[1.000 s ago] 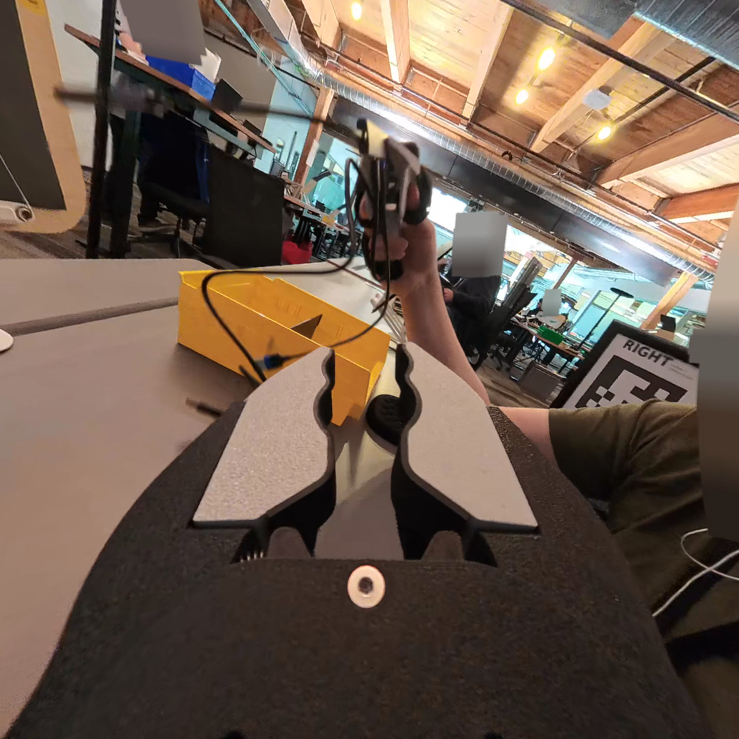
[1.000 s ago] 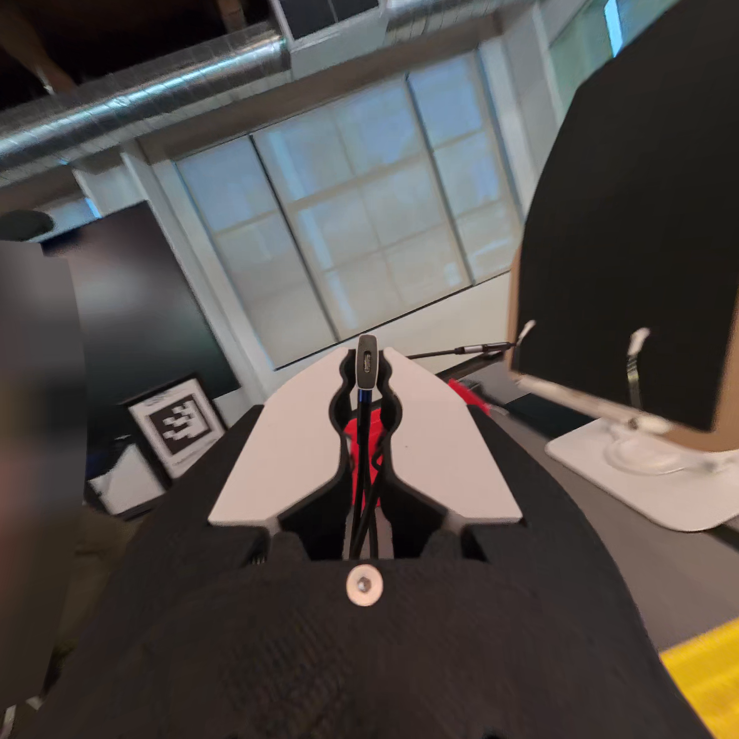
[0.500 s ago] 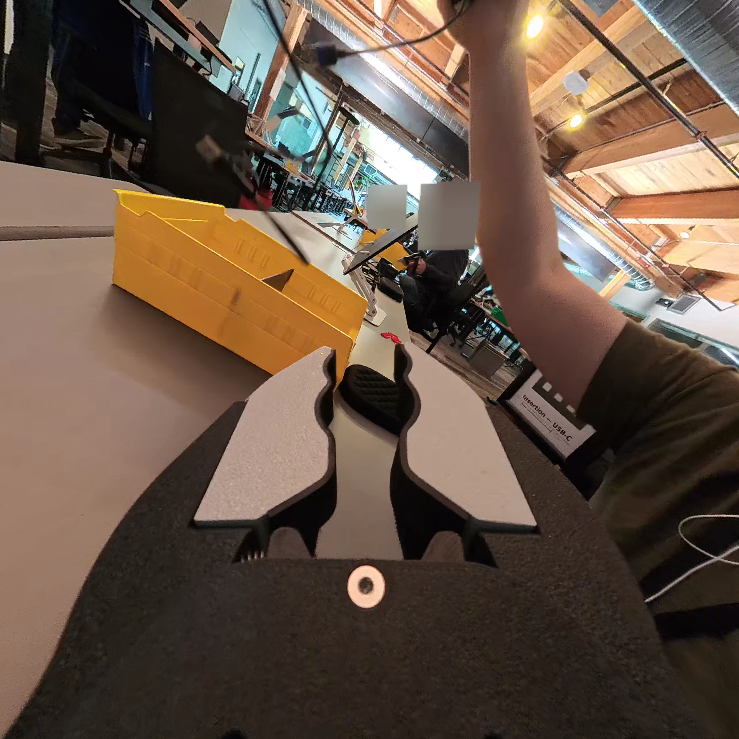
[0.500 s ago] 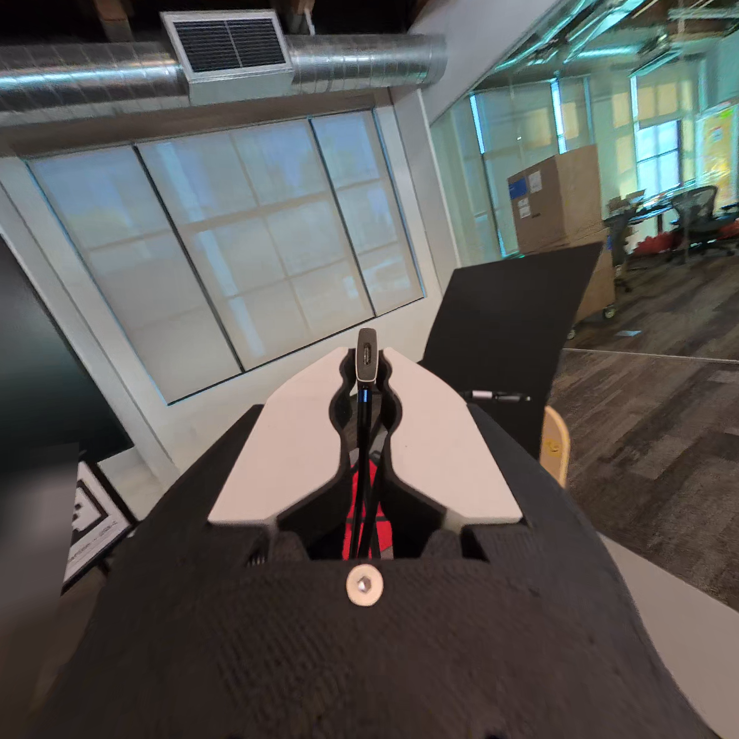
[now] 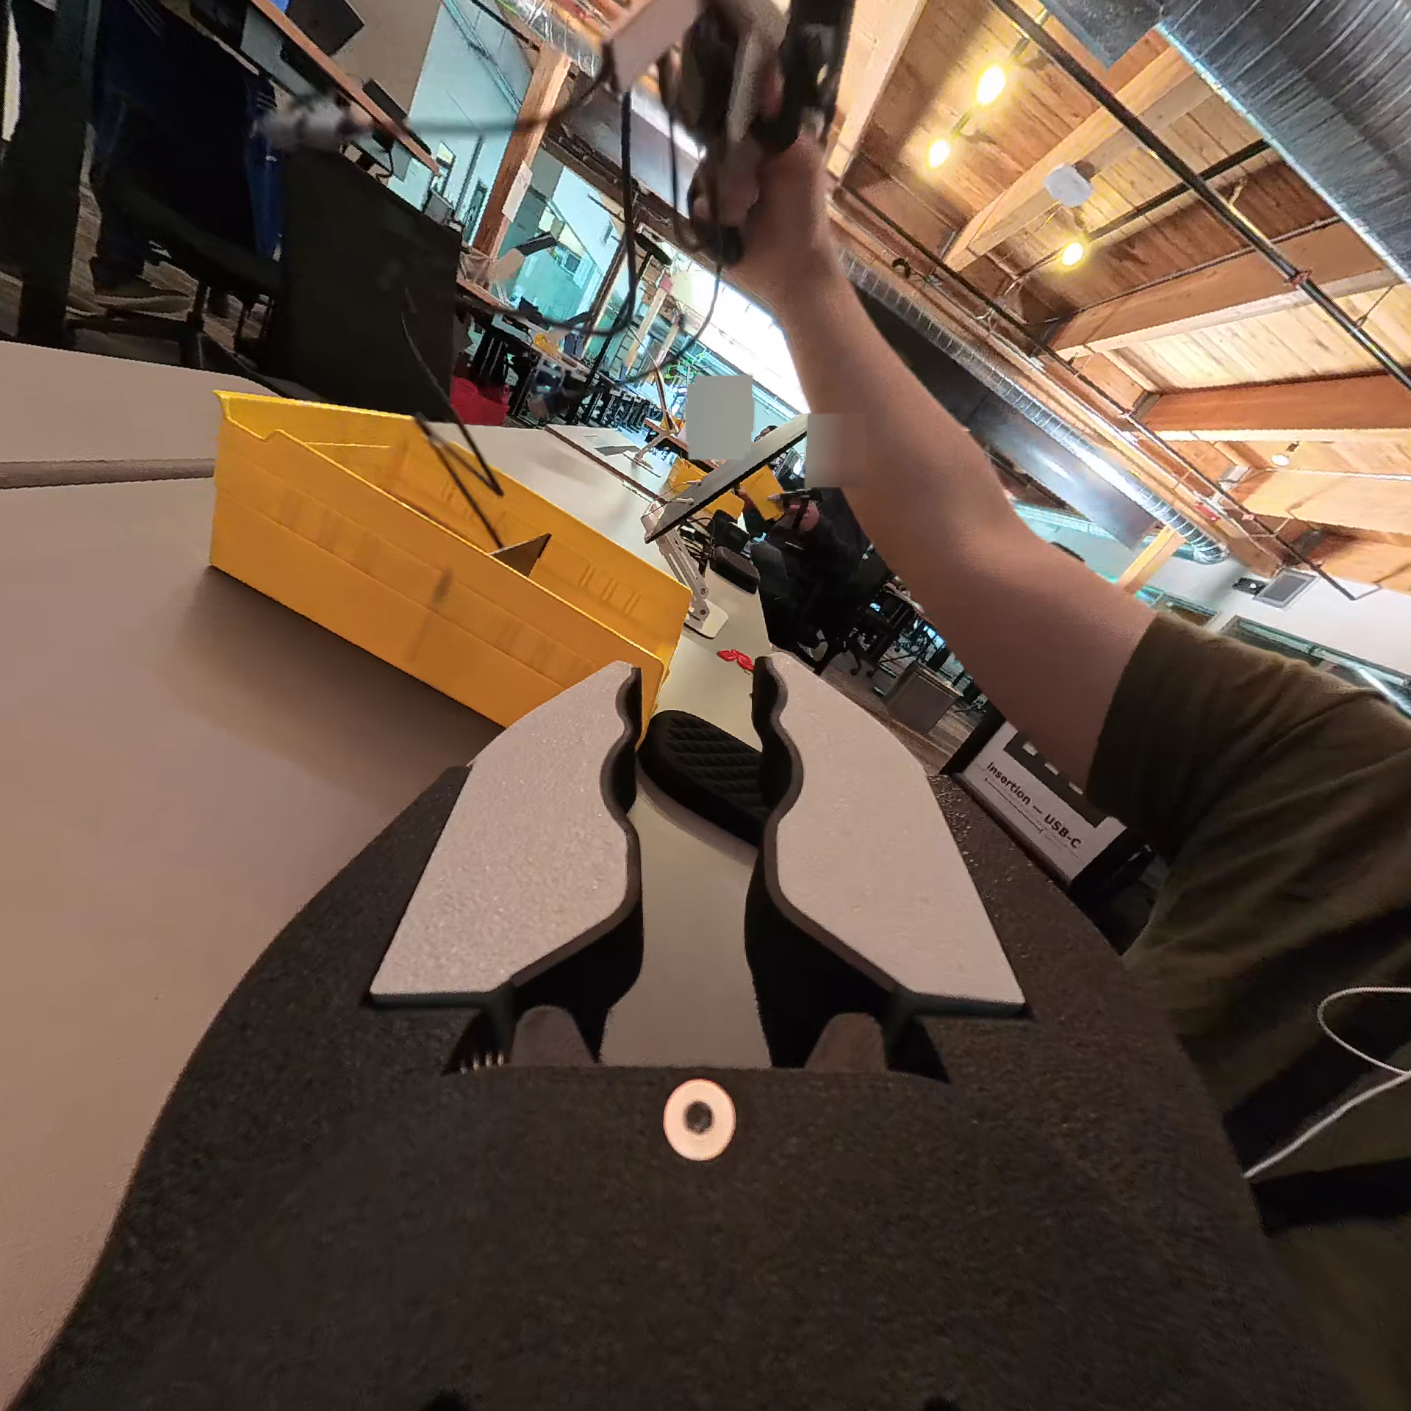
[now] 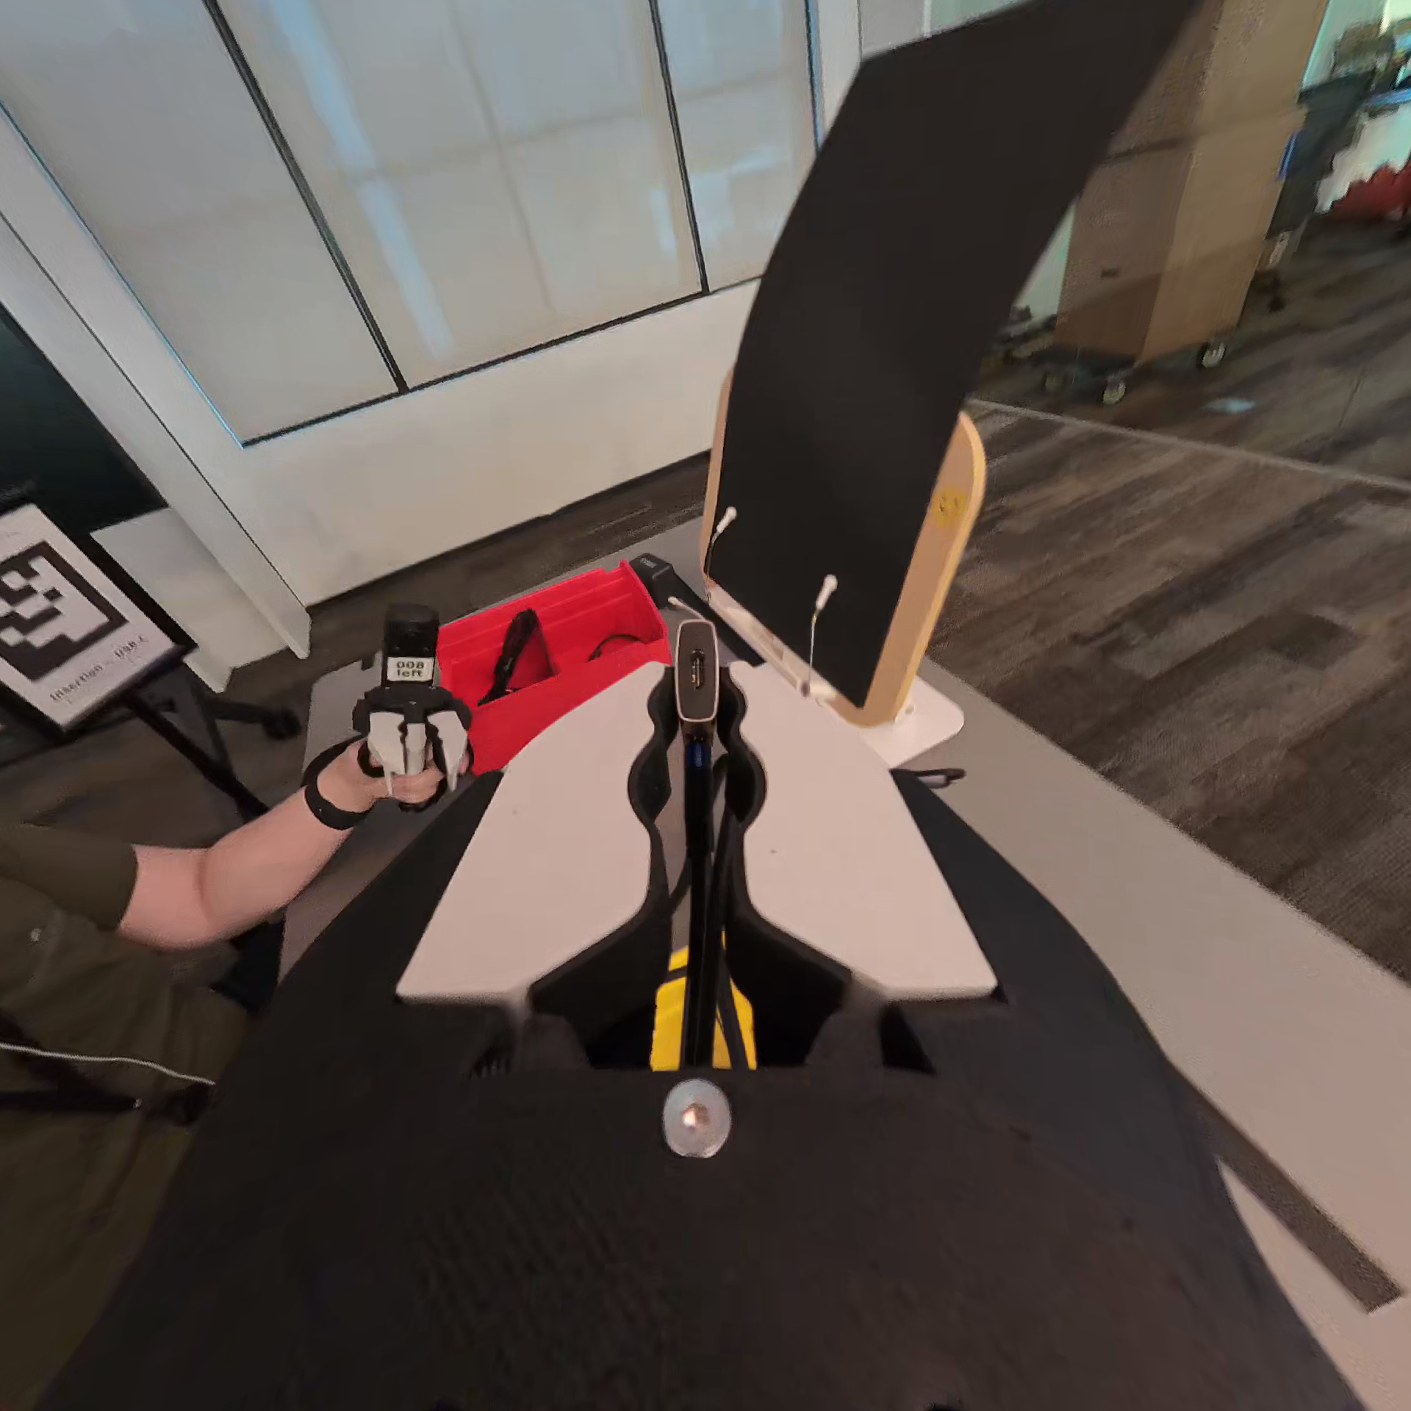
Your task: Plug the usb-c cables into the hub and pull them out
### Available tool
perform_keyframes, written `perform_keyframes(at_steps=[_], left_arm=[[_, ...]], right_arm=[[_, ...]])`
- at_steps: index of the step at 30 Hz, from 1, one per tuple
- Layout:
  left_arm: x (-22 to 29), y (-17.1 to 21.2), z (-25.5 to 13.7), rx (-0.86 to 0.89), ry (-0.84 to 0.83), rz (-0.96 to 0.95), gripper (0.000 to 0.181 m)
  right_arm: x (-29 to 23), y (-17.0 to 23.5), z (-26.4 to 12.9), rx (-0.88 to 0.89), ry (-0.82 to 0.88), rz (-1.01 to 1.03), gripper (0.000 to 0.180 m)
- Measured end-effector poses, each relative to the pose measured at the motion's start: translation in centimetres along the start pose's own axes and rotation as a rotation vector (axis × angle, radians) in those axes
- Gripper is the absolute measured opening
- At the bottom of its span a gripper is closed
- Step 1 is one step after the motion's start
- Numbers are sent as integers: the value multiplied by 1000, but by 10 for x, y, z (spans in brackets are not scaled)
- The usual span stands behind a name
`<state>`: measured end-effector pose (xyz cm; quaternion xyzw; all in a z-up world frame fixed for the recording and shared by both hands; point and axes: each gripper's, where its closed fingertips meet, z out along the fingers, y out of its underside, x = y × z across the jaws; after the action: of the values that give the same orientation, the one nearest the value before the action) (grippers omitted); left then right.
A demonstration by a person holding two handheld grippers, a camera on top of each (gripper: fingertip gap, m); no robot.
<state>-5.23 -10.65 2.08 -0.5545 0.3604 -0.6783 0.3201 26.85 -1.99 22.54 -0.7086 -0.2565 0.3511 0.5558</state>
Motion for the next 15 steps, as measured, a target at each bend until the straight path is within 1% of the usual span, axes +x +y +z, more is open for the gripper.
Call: perform_keyframes(at_steps=[4, 7, 9, 13, 15], left_arm=[[1, 0, 1, 6, 12, -13, 27], [0, 3, 3, -9, 18, -30, 27], [1, 6, 6, -26, 25, -38, 27], [3, 15, 11, -77, 23, -25, 27], [3, 16, 12, -83, 16, -15, 27]], right_arm=[[29, 56, -17, -74, 24, 100, 11], [40, 85, -14, -174, 29, 119, 11], [35, 86, -1, -227, 5, 32, 11], [4, 71, 47, -350, -132, -216, 11], [-6, 75, 64, -428, -214, -272, 11]])
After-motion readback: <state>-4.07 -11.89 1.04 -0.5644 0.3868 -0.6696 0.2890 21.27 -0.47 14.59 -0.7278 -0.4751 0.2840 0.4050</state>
